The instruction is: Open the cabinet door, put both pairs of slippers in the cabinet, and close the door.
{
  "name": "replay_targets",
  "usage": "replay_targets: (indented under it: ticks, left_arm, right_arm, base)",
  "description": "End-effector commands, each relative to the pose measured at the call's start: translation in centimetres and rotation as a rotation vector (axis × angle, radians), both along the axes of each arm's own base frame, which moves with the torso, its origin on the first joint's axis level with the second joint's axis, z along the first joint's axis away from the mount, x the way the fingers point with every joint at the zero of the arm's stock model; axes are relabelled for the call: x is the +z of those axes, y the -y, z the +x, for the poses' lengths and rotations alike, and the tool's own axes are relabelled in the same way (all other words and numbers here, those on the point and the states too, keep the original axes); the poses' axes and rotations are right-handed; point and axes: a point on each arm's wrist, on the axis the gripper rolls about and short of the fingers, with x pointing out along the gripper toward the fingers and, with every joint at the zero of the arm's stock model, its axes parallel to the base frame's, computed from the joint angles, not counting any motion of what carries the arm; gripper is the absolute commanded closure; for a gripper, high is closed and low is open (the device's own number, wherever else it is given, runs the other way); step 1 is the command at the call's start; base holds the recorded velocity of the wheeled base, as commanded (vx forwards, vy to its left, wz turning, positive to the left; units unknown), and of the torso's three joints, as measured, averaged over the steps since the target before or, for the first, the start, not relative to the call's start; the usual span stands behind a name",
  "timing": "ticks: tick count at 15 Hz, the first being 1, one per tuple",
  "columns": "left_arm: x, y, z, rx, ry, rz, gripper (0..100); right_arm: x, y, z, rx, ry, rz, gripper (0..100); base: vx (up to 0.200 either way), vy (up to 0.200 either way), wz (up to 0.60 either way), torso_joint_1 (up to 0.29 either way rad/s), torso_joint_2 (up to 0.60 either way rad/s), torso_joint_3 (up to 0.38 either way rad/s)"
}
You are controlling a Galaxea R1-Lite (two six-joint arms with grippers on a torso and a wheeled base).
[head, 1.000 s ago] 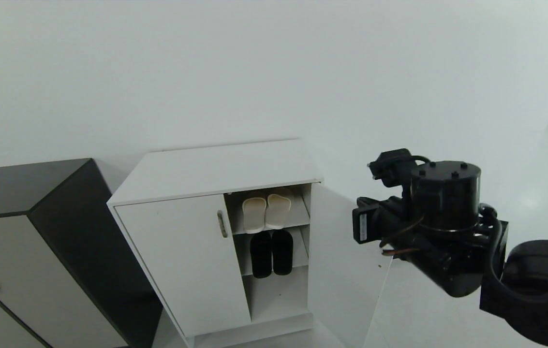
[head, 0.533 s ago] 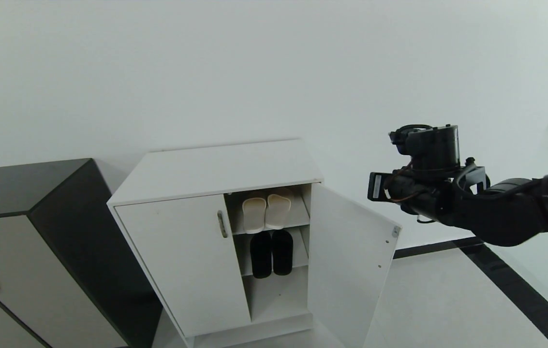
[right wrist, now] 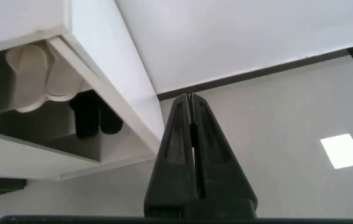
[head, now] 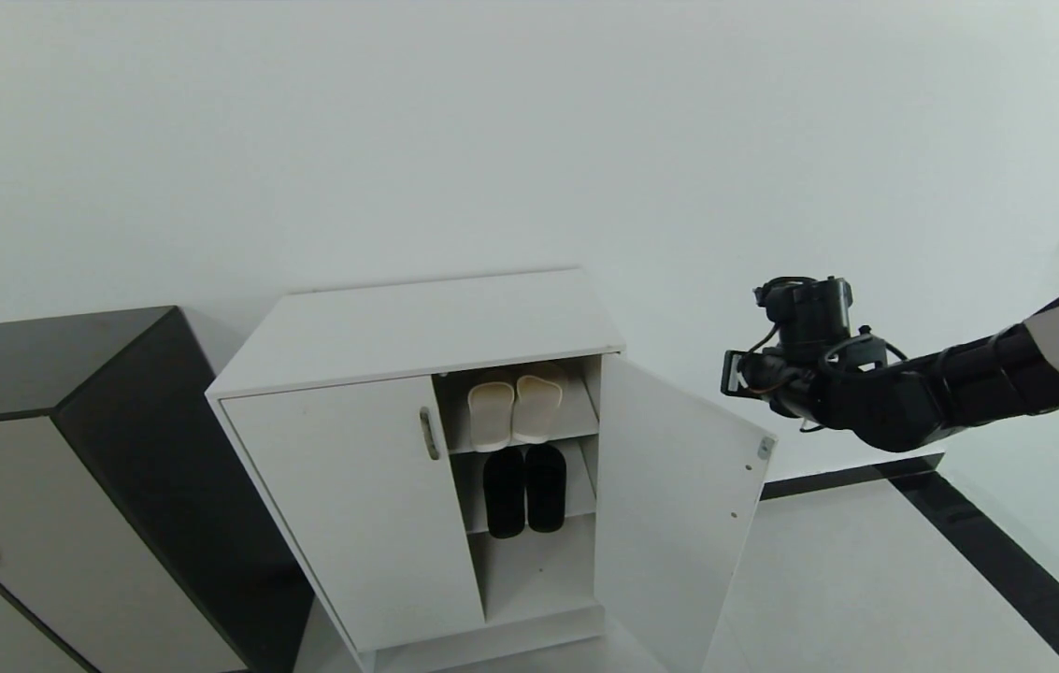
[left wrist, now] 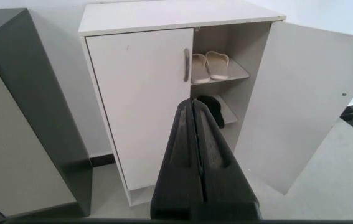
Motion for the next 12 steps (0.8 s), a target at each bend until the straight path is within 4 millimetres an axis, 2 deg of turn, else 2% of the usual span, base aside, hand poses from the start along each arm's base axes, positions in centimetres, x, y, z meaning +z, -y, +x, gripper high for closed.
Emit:
replay_targets:
  ticks: [1, 5, 9, 12]
  left_arm:
    - [0.0, 0.0, 0.0, 0.0, 0.0, 0.0, 100]
    - [0.0, 0.0, 0.0, 0.0, 0.0, 0.0, 100]
    - [0.0, 0.0, 0.0, 0.0, 0.0, 0.0, 100]
    - [0.0, 0.0, 0.0, 0.0, 0.0, 0.0, 100]
  right_arm:
    - [-1.7, -0.2, 0.7, -0.002, -0.024, -0.012, 100]
    - [-3.4, -0.5, 1.1, -0.001, -0.058, -0.029, 100]
    - [-3.6, -1.0, 0.8, 0.01, -0.066, -0.036, 100]
    - [-3.4, -2.6, -1.1, 0.06, -0.074, -0.044, 100]
  base:
    - [0.0, 0.0, 0.0, 0.0, 0.0, 0.0]
    - [0.0, 0.0, 0.0, 0.0, 0.0, 0.0]
    - [0.0, 0.0, 0.0, 0.0, 0.0, 0.0]
    - [0.0, 0.0, 0.0, 0.0, 0.0, 0.0]
